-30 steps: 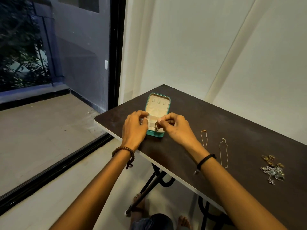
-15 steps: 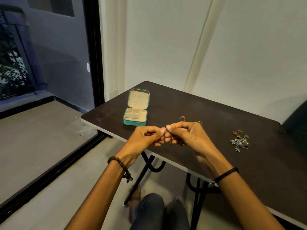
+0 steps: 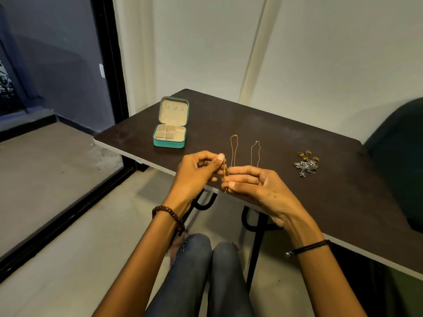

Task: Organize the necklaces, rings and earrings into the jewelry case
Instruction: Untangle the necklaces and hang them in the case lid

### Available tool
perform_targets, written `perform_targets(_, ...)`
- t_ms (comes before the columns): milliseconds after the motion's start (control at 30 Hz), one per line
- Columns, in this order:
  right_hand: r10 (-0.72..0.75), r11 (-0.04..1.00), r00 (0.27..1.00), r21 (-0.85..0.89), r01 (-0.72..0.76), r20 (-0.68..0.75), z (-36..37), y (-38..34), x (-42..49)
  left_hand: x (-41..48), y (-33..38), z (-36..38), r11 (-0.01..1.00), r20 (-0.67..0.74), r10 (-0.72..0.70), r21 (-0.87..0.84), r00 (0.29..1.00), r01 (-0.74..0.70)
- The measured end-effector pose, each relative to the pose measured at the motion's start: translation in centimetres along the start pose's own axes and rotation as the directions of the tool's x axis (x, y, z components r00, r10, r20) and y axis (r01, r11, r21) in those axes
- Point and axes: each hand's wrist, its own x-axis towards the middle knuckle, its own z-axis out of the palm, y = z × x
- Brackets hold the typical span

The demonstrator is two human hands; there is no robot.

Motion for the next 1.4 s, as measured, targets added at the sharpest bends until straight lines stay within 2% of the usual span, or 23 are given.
perform_targets(167, -0.018, 1.0, 0.998, -0.01, 0.017, -0.063, -0.4, -0.2, -0.7, -0.2, 0.6, -0.3, 1.0, 0.026, -0.002, 0.013, 1.0, 0.001)
perform_targets(433, -0.114, 0.988, 0.984, -0.119, 0.098, -0.135, -1.0, -1.7, -1.1, -0.4, 1.0, -0.6, 0.99, 0.051, -0.08, -0.111, 0.996, 0.085)
perform_targets(600, -0.13, 0.99, 0.979, -0.066, 0.121, -0.159, -1.2, -2.9, -1.1, -0.6, 0.5, -0.5, 0.968, 0.08, -0.154, -0.19, 0.985, 0.166)
perform_targets(933, -0.216, 0.973, 0.956, -0.126, 0.193, -0.2, -1.2, -6.5, -0.2, -0.7, 0.1, -0.2, 0.955, 0.146, -0.229, -0.16, 0.962, 0.251)
perform_targets(1300, -0.286, 0.944, 0.941, -0.222, 0.244, -0.181, -1.6, -8.1, 1.3, -0.9, -0.3, -0.7, 0.98, 0.178, -0.102, -0.152, 0.979, 0.13)
perform_targets(1400, -0.333, 0.91, 0.926, -0.319, 0.264, -0.181, -1.8, -8.3, 1.9, -0.8, -0.9, -1.1, 0.984, 0.167, -0.099, -0.132, 0.981, 0.122)
